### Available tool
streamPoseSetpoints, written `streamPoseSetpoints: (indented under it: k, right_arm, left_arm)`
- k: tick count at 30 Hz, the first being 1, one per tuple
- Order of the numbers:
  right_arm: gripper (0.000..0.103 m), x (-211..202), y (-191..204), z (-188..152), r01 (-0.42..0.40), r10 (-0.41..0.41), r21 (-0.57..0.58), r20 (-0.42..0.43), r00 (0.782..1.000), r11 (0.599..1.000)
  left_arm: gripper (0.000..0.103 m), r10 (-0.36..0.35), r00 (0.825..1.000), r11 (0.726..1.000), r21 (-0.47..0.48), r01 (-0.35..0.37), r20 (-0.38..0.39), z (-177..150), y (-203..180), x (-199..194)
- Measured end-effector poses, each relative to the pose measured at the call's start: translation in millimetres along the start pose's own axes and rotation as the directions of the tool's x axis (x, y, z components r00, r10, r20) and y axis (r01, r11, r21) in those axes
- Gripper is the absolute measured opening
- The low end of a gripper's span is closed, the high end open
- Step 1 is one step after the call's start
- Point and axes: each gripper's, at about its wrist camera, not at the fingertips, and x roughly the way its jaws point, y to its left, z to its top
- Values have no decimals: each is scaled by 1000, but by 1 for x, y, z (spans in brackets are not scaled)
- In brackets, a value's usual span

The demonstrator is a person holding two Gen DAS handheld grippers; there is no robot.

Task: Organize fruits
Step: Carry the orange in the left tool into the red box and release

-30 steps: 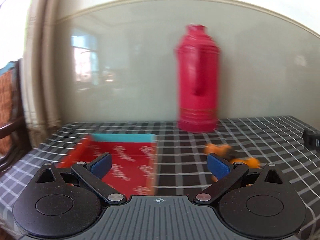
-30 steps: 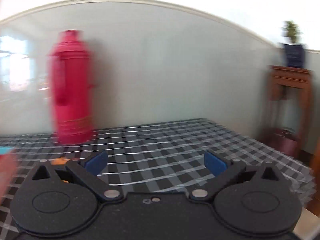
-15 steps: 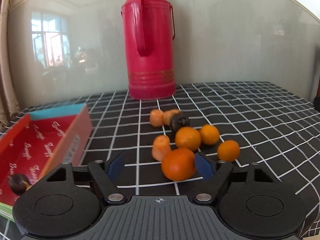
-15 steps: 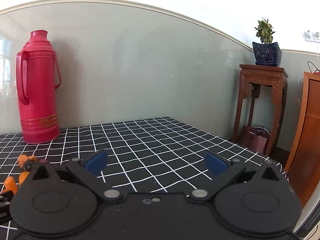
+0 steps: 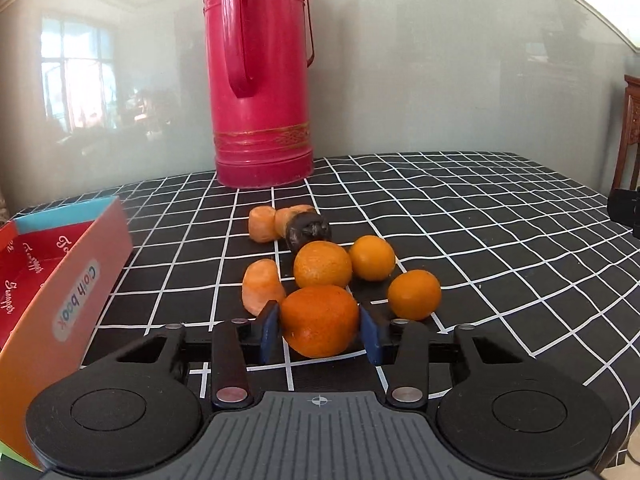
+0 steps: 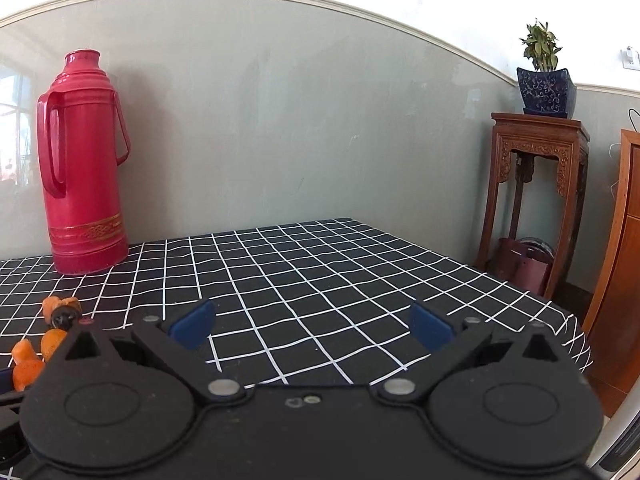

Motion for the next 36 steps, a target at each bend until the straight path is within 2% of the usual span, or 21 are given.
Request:
streamPoseSetpoints:
  k: [2,6,9,12,17,22,25,30,32,34,35,36]
  right_arm:
    - [97,0,0,1,-9,9,8,-3,1000,1000]
    - [97,-3,3,3,-35,34,27,1,999,999]
    - [97,-5,9,3,-65,65,27,-2,998,998]
    - [97,-7,20,3,-95,95,17,-8,995,995]
    - [97,-11,44,2,-153,153,-9,-17,988,988]
    - [97,-14,67,1,-200,199,-35,-25,980,979]
    - [97,-13,78,0,-227,226,-34,-46,973,973]
    - [97,-11,94,-2,-264,260,-41,-77,963,964]
    - [97,-10,100,-3,-274,269,-53,-88,959,960]
    - [97,-8,104,-5,-281,273,-62,-105,956,958]
    - [97,-5,106,-6,-287,278,-62,-115,954,956]
    - [97,-3,107,-6,-293,284,-61,-126,951,954]
  left_arm:
    - [42,8,1000,1000,-13,-8,6,0,3,-2]
    - [42,90,991,996,-5,-90,100,5,14,-20]
    - [42,178,971,984,-39,-174,160,10,36,-37]
    - [42,285,942,958,-93,-273,177,14,66,-49]
    - [42,433,895,895,-175,-411,111,12,118,-57]
    - [42,521,853,832,-229,-505,12,0,163,-62]
    - [42,553,833,806,-236,-543,-28,-4,180,-63]
    - [42,547,828,788,-259,-559,-122,-12,199,-57]
    - [42,549,827,789,-251,-560,-121,-13,198,-57]
    - [49,545,830,793,-252,-555,-114,-13,197,-60]
    - [68,534,839,801,-256,-541,-105,-13,196,-63]
    - [89,537,838,797,-264,-543,-100,-13,194,-66]
